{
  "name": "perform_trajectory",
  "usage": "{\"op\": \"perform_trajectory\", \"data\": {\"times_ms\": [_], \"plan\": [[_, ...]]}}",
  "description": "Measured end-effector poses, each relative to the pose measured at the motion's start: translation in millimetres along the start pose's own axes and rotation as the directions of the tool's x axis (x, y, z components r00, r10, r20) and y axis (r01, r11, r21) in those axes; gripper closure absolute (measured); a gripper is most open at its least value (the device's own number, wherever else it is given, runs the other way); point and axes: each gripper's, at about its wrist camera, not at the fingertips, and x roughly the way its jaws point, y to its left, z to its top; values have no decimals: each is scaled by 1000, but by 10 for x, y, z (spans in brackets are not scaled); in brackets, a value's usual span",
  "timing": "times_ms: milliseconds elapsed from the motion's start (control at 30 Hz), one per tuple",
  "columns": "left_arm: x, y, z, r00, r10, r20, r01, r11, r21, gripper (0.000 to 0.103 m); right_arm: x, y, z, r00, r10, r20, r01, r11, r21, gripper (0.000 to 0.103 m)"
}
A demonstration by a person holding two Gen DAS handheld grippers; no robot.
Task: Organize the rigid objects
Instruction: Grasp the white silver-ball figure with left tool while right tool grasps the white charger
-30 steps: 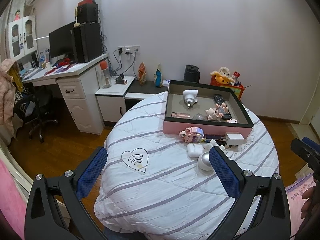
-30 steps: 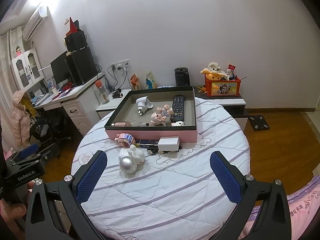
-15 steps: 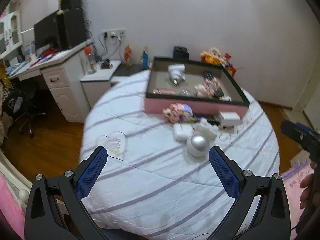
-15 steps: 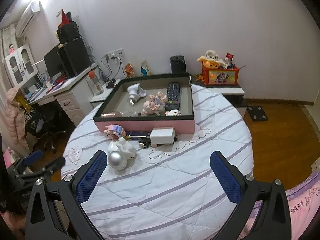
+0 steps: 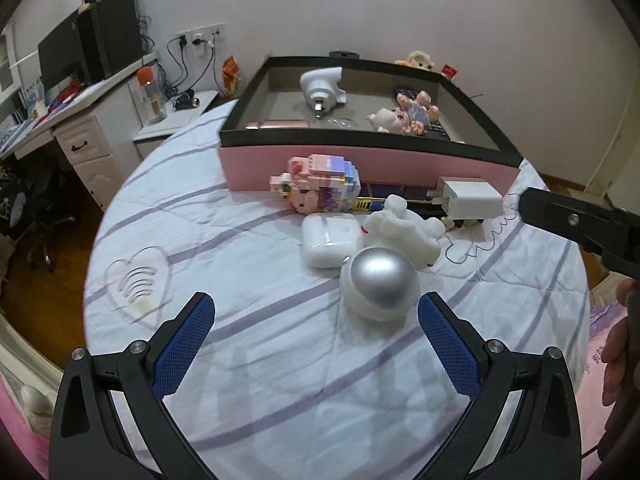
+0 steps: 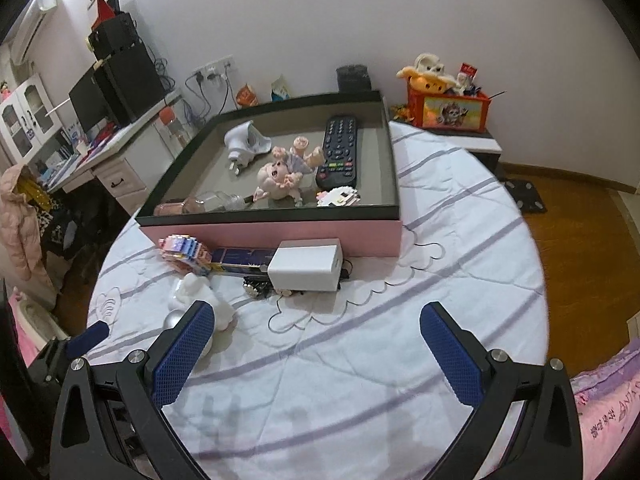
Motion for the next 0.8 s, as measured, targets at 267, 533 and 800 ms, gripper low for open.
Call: {"op": "perform_trajectory", "data": {"times_ms": [267,533,800], "plan": [[312,-104,73,999,-32,-22,32,999,-13,0,385,-31,134,999,24,-48,-24,1000,-3,0],[478,-132,119,998,-53,-33,52,998,-28,9,703,6,174,993,56,-99,-57,998,-9,13],[434,27,128,993,-118,-3,117,991,-57,36,779,-12,154,994,56,-98,-59,998,-28,32]]}}
